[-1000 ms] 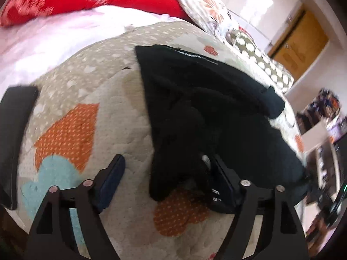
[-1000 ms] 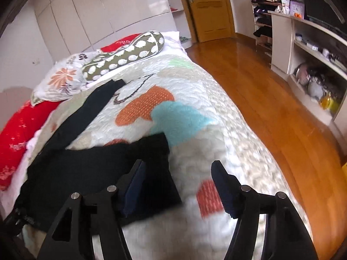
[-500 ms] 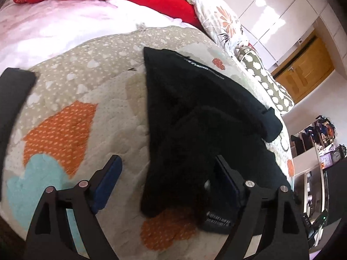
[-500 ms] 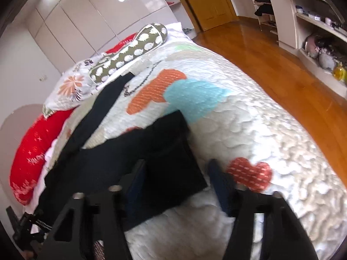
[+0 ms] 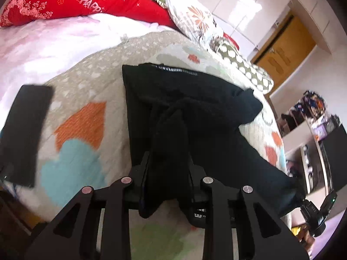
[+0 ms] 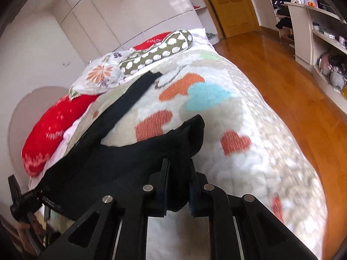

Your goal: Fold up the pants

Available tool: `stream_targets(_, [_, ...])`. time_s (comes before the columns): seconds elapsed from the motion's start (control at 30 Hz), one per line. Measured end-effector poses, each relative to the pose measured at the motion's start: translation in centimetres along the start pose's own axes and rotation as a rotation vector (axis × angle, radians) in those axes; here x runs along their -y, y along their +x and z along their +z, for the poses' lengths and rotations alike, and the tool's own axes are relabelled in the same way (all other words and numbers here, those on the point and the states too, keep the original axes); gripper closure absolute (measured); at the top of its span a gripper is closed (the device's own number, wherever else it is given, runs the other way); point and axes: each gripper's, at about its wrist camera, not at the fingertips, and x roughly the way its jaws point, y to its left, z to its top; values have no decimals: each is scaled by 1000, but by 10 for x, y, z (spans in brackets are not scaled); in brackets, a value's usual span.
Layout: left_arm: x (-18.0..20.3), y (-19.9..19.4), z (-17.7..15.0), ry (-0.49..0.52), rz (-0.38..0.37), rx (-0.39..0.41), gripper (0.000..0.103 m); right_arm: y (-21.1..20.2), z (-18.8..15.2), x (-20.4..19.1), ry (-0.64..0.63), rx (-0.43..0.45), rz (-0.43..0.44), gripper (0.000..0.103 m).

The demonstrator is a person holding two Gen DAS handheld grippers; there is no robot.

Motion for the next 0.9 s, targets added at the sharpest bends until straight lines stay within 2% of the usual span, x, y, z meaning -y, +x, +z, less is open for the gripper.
stream_targets(0.07, [-3,3,-12,25,41,-41,72,3,-13,5,-14,-44,-29,90])
stream_targets(0.13, [-9,12,-20,13,96,-81,54,14,-24,16,2,-97,-73,88])
stream_targets(0.2, [-17,11,-23,-19,98,-91,44,12,-24,18,10,-97,-91,85])
stream_targets(0.27, [-22,0,-23,-35,98,-77,41,0,-19,14,-14,-70,-144,71])
stream_targets(0.33, [-23,-14,-21,-13,129,-44,38,-12,-10,5,-70,-29,-220,67])
stream_targets(0.4, [-23,-28,-18,4,172,10,37,-24,-1,-5,-109,12,-234,67])
stream_targets(0.47, [-23,-41,-13,18,222,66,37,-28,8,-20,-134,29,-160,67])
stream_targets(0.53, [-22,-48,-6,25,218,95,35,-20,10,-43,-190,5,-84,66])
stream_targets(0.6, [-19,-46,0,33,197,94,32,-3,9,-70,-249,-20,-32,65])
stream_targets(0.67, [-15,-36,7,46,197,78,30,18,7,-98,-301,-56,30,65])
stream_targets(0.73, [-14,-26,13,58,192,57,23,40,5,-127,-332,-90,108,65])
stream_targets(0.8, [-16,-14,22,49,207,42,23,62,3,-151,-359,-128,157,63])
stream_targets(0.9, [-25,5,41,13,191,23,22,93,0,-185,-431,-170,175,61])
